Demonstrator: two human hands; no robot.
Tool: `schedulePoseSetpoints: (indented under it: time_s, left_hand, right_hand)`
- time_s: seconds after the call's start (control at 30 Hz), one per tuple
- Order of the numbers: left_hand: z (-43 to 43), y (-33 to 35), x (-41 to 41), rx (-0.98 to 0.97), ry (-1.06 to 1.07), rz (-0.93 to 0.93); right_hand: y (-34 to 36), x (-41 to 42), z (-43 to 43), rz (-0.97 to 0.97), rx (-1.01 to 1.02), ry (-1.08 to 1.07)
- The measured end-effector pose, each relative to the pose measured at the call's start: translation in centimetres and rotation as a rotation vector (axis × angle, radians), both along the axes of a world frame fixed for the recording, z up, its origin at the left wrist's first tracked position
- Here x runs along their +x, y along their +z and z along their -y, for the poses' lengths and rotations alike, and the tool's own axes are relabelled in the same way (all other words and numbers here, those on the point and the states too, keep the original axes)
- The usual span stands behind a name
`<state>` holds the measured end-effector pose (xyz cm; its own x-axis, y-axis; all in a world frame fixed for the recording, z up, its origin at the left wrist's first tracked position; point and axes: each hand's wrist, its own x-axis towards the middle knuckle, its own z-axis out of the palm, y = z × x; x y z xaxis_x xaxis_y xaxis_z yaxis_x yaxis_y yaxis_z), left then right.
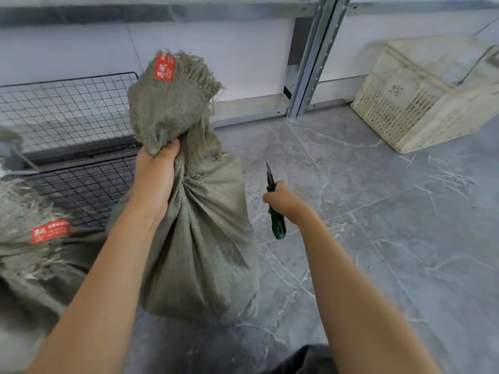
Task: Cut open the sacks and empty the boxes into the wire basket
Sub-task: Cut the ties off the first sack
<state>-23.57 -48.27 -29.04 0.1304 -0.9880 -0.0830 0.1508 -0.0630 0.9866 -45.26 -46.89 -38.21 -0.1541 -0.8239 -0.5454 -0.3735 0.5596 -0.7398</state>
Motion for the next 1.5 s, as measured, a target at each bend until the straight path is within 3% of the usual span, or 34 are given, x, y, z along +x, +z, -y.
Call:
schedulePoseSetpoints:
  time_s: [0.33,0.7,0.97,1.1,1.2,1.33,1.5]
  left_hand:
    - [-1.4,-1.8,-3.9,0.055,-0.018,0.060]
    - [-0.8,-3.2,-4.4,0.095,0.098,0.022]
    - [-0.4,-3.6,-4.5,0.100,0.103,0.037]
    - [-0.3,-3.7,-4.0,0.157,0.129,0.059]
    - [-0.4,-3.5,-3.8,0.163,0.114,0.081]
    - [-0.5,-2.9,-3.3,0.134,0.108,0.042]
    - [-0.4,-2.3,-2.3,0.169,0.111,-0.036]
  right_hand:
    - [-13.1,-1.0,-3.9,-0.332,0.020,-0.089]
    - [-22.5,-0.6,-6.3,-0.264,0.291,-0.148]
    - [-24.2,0.6,-5.9,-0.673,0.280,0.014]
    - [-23.9,0.5,-5.7,-0.760,0.359,0.022]
    - [-22.2,0.6,-4.1,-0.669,0.308,-0.196]
    - [-16.8,0.8,1.0,-0.463,-0.029,-0.469]
    - [-6.9,3.3,5.7,-0.048,-0.351,-0.375]
